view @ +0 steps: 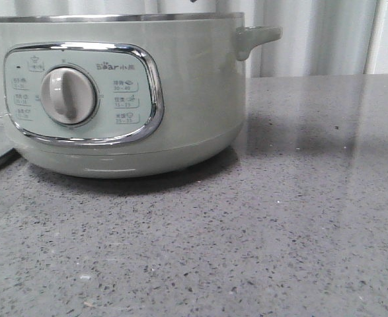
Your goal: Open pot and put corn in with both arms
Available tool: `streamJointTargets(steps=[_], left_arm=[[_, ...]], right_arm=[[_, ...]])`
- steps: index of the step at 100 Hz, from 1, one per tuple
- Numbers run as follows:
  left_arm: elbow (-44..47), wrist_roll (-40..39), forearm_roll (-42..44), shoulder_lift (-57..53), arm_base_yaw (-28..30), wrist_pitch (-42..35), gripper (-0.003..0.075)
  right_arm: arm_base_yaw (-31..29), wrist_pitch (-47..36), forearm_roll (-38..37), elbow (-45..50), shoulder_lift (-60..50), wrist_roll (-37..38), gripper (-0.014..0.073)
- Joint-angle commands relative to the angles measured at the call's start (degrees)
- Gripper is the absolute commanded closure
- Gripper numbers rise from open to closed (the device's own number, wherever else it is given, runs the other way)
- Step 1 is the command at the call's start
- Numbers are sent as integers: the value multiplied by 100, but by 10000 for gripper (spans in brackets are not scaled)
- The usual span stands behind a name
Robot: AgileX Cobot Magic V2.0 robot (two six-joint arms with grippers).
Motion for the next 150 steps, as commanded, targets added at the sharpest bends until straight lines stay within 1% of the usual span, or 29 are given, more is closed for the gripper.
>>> streamJointTargets(steps=[1, 30, 35, 42, 50, 54, 56, 61, 62, 64, 81, 83, 92, 107, 121, 131, 136, 150], left_arm=[[-161, -14, -2, -2, -42, -371, 331], [-161, -14, -2, -2, -42, -281, 331], [-161, -14, -2, -2, -42, -256, 331], [-161, -14, -2, -2, -42, -247, 332], [-161, -14, -2, -2, -42, -247, 342], [-161, -18, -2, -2, -42, -247, 357], [-161, -29, -2, -2, -42, -247, 370], [-161, -28, -2, -2, -42, -247, 409], [-161, -28, -2, -2, -42, -247, 428], [-161, -28, -2, -2, -42, -247, 442], [-161, -28, -2, -181, -42, -167, 627], [-161, -28, -2, -225, -42, -137, 656], [-161, -28, -2, -452, -42, 117, 738], [-161, -28, -2, -915, -42, 791, 741], [-161, -28, -28, -1496, -42, 1395, 741], [-161, -28, -108, -1942, -42, 1863, 741], [-161, -28, -223, -2153, -42, 2136, 741], [-161, -28, -587, -2731, -42, 2937, 741]], right_arm=[[-2, -346, 81, -199, -216, -74, 209], [-2, -249, 81, -199, -268, -74, 212], [-2, -199, 44, -199, -328, -74, 233], [-2, -124, -78, -199, -425, -74, 315], [-2, -4, -288, -199, -563, -74, 459], [-2, 41, -427, -199, -609, -74, 532], [-2, 72, -487, -199, -653, -74, 555], [-2, 173, -598, -199, -721, -74, 636], [-2, 209, -612, -199, -749, -74, 645], [-2, 263, -643, -199, -785, -74, 669], [-2, 727, -687, -187, -1025, -74, 667], [-2, 781, -722, -187, -1051, -74, 667], [-2, 959, -980, -187, -1176, -74, 667], [-2, 931, -1224, -16, -1462, -74, 667], [-2, 798, -1241, 498, -1916, -74, 667], [-2, 822, -1205, 1115, -2377, -74, 667], [-2, 696, -1192, 1492, -2656, -63, 667], [-2, 33, -1153, 2696, -3573, -27, 667]])
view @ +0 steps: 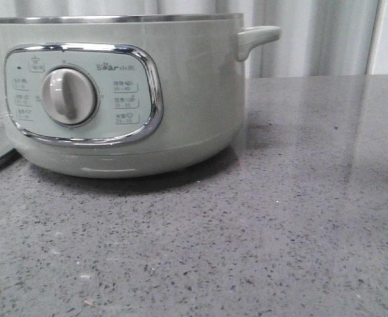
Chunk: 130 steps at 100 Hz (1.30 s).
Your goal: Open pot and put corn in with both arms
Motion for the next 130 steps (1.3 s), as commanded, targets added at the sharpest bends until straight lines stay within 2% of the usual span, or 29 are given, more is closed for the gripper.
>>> streamJointTargets(steps=[1, 17, 30, 47, 61, 77, 90, 130], left_arm=[[-161, -28, -257, -247, -42, 142, 741], [-112, -28, -267, -723, -42, 577, 741], [23, -28, -267, -918, -42, 582, 741], [344, -28, -396, -925, -42, 522, 741], [534, -28, -678, -925, -42, 521, 741], [578, -28, -678, -925, -42, 619, 741], [578, -28, -692, -925, -42, 609, 741], [578, -28, -692, -925, -42, 609, 741]], right_arm=[[-2, -770, 35, 523, -702, -20, 667], [-2, -1526, 35, 1772, -1904, 50, 667], [-2, -2151, 35, 2527, -2904, 65, 667], [-2, -2870, 35, 3173, -4092, 65, 667], [-2, -2990, 25, 3452, -4732, 65, 667], [-2, -2960, 25, 3645, -5061, 65, 667], [-2, -2735, 25, 3656, -5062, 65, 667], [-2, -2735, 25, 3656, -5062, 65, 667]])
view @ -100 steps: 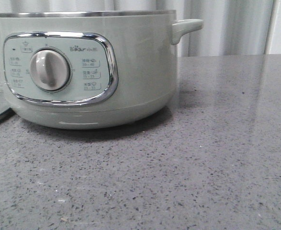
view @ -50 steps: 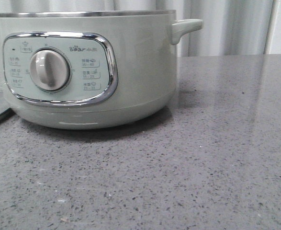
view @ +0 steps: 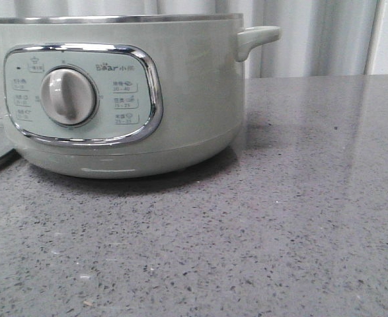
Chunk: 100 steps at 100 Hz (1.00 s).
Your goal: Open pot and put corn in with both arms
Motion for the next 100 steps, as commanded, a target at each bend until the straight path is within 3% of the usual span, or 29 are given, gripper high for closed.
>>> streamJointTargets(steps=[1, 43, 63, 78, 100], left_arm=[[-149, -28, -70, 67, -42, -402, 741], [-60, -28, -48, 67, -12, -536, 741], [731, -31, 605, 35, 636, -1558, 741], [1349, -31, 841, -238, 939, -1772, 741], [1356, -31, 973, -238, 976, -125, 741]], right_arm=[[-2, -406, 18, -134, 64, -14, 667], [-2, -406, 18, -134, 64, -14, 667], [-2, -406, 18, -134, 64, -14, 667], [-2, -417, 18, -134, 64, -14, 667], [-2, -426, 18, -134, 64, -14, 667]])
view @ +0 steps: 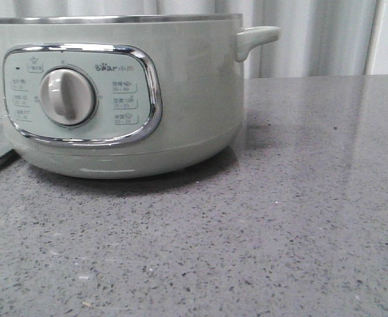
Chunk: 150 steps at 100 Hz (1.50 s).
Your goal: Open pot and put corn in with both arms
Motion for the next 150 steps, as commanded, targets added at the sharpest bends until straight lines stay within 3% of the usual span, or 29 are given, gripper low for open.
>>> streamJointTargets(steps=[1, 18, 120, 132, 150], left_arm=[[44, -31, 85, -198, -2, 219, 741], [44, -31, -12, -198, -15, 809, 741], [44, -31, -104, -198, -15, 806, 741], [44, -31, -104, -198, -15, 806, 741], [44, -31, -104, -198, -15, 806, 741]], right_arm=[[-2, -436, 18, -134, 64, -14, 667], [-2, -439, 18, -134, 64, -14, 667], [-13, -467, 18, -78, 5, -14, 667], [-305, -745, 18, 236, -11, -14, 667], [-1476, -2270, 18, 1086, -11, -14, 667]])
